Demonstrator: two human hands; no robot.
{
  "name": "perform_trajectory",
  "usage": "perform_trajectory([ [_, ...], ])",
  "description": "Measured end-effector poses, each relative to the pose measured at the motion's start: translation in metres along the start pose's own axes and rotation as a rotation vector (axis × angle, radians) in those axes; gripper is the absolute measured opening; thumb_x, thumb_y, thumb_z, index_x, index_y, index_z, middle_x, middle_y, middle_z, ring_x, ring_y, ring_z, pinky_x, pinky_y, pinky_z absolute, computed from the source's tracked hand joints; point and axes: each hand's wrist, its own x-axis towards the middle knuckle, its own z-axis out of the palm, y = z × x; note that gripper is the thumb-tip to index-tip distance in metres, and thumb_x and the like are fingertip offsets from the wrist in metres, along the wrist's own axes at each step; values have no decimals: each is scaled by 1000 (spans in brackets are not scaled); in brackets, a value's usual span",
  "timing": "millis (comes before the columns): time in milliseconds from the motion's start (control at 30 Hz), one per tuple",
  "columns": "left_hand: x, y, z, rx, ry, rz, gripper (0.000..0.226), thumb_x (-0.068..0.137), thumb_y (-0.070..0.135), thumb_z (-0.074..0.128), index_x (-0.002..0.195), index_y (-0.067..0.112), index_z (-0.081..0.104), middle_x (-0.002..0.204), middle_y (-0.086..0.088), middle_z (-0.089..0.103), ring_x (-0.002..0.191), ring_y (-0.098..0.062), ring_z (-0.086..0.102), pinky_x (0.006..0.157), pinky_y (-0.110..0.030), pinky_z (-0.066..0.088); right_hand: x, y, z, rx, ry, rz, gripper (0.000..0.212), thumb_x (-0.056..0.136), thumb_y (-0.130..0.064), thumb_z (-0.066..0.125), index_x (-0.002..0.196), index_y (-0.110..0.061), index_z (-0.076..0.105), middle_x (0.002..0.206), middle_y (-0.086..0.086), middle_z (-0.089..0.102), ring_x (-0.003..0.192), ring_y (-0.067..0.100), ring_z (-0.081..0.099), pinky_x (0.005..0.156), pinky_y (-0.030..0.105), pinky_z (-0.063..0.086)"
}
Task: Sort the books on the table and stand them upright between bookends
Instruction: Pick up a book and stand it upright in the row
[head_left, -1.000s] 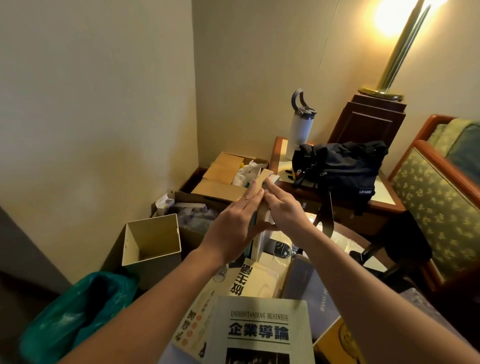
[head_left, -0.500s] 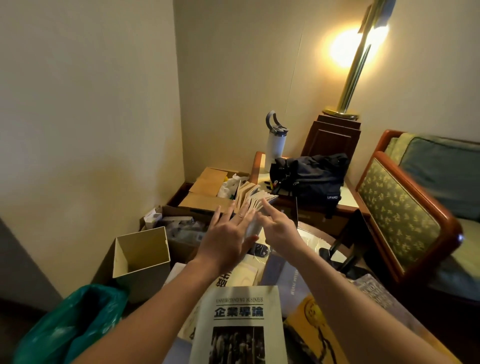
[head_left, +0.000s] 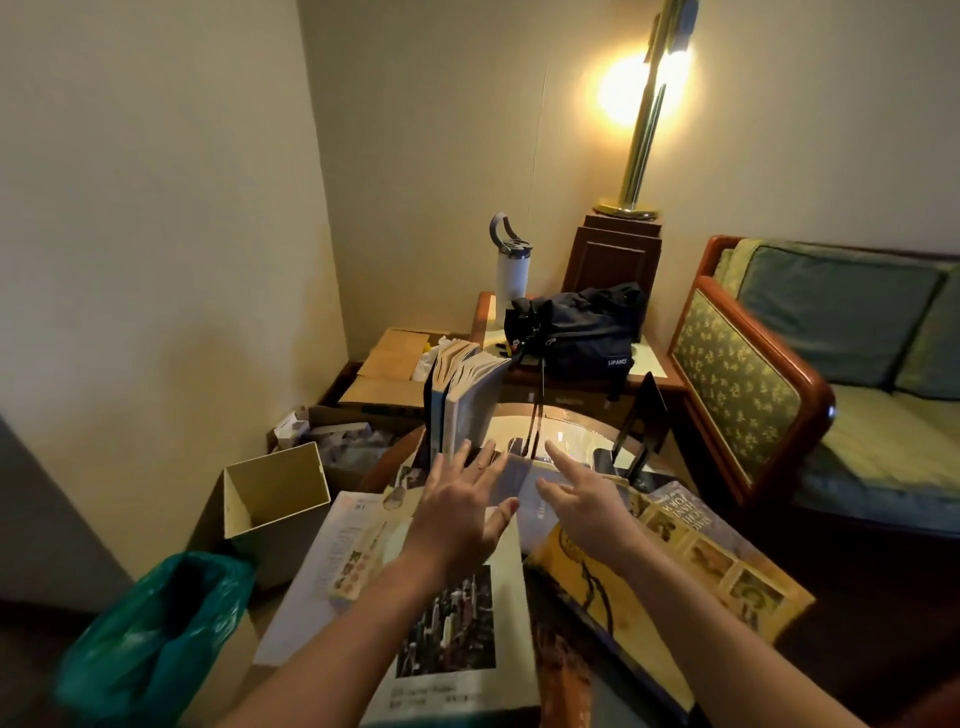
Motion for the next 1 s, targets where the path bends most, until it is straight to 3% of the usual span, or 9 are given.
perform_trajectory([
  [67, -10, 13, 9, -15, -54, -13, 66, 99, 59, 27, 158, 29, 18, 166, 8, 10, 154, -17, 2, 124, -45, -1, -18, 16, -8, -44, 24, 32, 60, 101, -28, 56, 155, -26, 30, 145, 13, 53, 123, 25, 59, 97, 32, 50],
  [167, -24, 33, 23, -35, -140, -45, 67, 101, 60, 28, 158, 29, 15, 166, 8, 8, 154, -16, 0, 125, -45, 1, -37, 47, -20, -205, 71, 48, 65, 97, -29, 62, 155, -27, 31, 110, 6, 70, 84, 16, 69, 70, 27, 57],
  [233, -32, 44, 32, -31, -195, -55, 69, 100, 62, 27, 159, 29, 12, 167, 7, 5, 154, -17, -3, 125, -47, 1, -46, 70, -28, -314, 63, 76, 72, 95, -33, 64, 156, -29, 27, 135, 8, 61, 105, 20, 66, 86, 33, 57],
  [300, -37, 49, 42, -1, -234, -70, 72, 99, 65, 26, 159, 28, 9, 167, 5, 0, 154, -19, -7, 125, -49, 1, -54, 91, -35, -453, 14, 119, 77, 94, -42, 63, 157, -37, 18, 161, 6, 31, 141, 28, 39, 112, 47, 40],
  [367, -41, 46, 53, 68, -270, -79, 75, 98, 67, 24, 159, 26, 8, 167, 1, -7, 153, -21, -13, 125, -50, -1, -62, 105, -40, -560, -58, 155, 80, 93, -52, 59, 156, -42, 12, 166, 4, 11, 152, 31, 15, 121, 52, 21],
  [433, -44, 41, 63, 186, -294, -59, 82, 92, 73, 13, 158, 25, 9, 166, -2, -13, 152, -24, -18, 125, -49, -2, -70, 113, -40, -627, -91, 158, 84, 90, -61, 57, 156, -44, 8, 167, 3, 3, 153, 31, 7, 123, 52, 13],
  [533, -46, 39, 69, 224, -259, -45, 95, 79, 75, -4, 158, 24, 10, 166, -3, -14, 152, -23, -17, 125, -47, -3, -73, 119, -40, -645, -60, 159, 89, 87, -67, 55, 156, -45, 4, 167, 3, 4, 152, 31, 11, 121, 51, 15],
  [767, -50, 38, 71, 227, -204, -94, 85, 86, 73, 8, 158, 30, 11, 167, 0, -5, 153, -24, -10, 120, -51, -9, -65, 122, -40, -703, -13, 161, 96, 82, -67, 62, 155, -48, 4, 157, 6, 29, 140, 30, 27, 113, 50, 28],
  [1000, -50, 37, 72, 211, -212, -91, 79, 91, 72, 15, 158, 31, 6, 166, 1, -10, 153, -23, -13, 123, -54, -2, -57, 118, -53, -570, 35, 116, 74, 98, -37, 57, 150, -59, 10, 119, 2, 49, 106, 17, 46, 98, 43, 41],
])
